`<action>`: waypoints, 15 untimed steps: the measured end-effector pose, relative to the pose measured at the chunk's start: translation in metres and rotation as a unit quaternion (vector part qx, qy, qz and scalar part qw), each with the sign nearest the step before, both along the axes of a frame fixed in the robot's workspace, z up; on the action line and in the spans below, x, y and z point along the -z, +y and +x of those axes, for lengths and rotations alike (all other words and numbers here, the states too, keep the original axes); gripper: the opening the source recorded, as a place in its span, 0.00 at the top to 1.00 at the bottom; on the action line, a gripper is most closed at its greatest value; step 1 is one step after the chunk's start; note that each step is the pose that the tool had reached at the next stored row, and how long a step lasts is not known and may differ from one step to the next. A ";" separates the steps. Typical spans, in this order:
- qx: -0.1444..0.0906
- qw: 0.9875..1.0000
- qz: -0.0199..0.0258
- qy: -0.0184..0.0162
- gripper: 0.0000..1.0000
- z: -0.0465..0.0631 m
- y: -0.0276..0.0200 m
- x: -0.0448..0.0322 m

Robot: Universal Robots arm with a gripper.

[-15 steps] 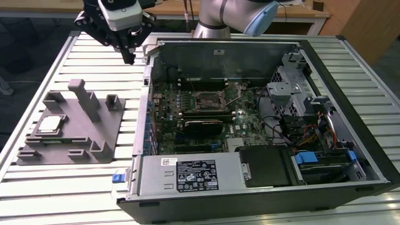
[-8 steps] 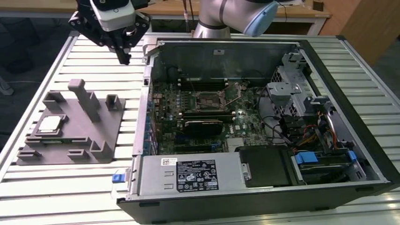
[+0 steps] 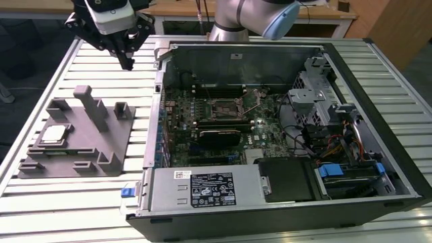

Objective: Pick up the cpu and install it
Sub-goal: 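Reach for the cpu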

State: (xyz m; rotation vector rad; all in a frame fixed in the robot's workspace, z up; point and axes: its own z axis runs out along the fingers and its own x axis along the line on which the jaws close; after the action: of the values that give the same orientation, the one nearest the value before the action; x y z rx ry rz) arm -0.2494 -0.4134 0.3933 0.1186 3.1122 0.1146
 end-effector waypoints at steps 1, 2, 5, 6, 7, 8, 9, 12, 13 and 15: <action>0.000 1.000 0.000 0.000 0.89 -0.002 -0.0001 0.0000; 0.000 1.000 0.000 0.000 0.89 -0.003 -0.0003 -0.0001; 0.000 1.000 0.000 0.000 0.89 -0.008 -0.0007 0.0000; 0.000 1.000 0.000 0.000 0.89 -0.009 -0.0009 0.0000; 0.000 1.000 0.000 0.000 0.89 -0.011 -0.0010 0.0000; 0.000 1.000 0.001 0.000 0.89 -0.012 -0.0012 0.0000; 0.000 1.000 0.001 0.000 0.89 -0.013 -0.0014 0.0000; 0.000 1.000 0.001 0.000 0.89 -0.018 -0.0019 0.0000; 0.000 1.000 0.001 0.000 0.89 -0.019 -0.0021 0.0000; 0.000 1.000 0.001 0.000 0.89 -0.022 -0.0024 0.0000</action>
State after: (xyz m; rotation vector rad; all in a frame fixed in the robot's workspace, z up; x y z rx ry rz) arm -0.2718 -0.4158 0.3933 0.1187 3.1122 0.1184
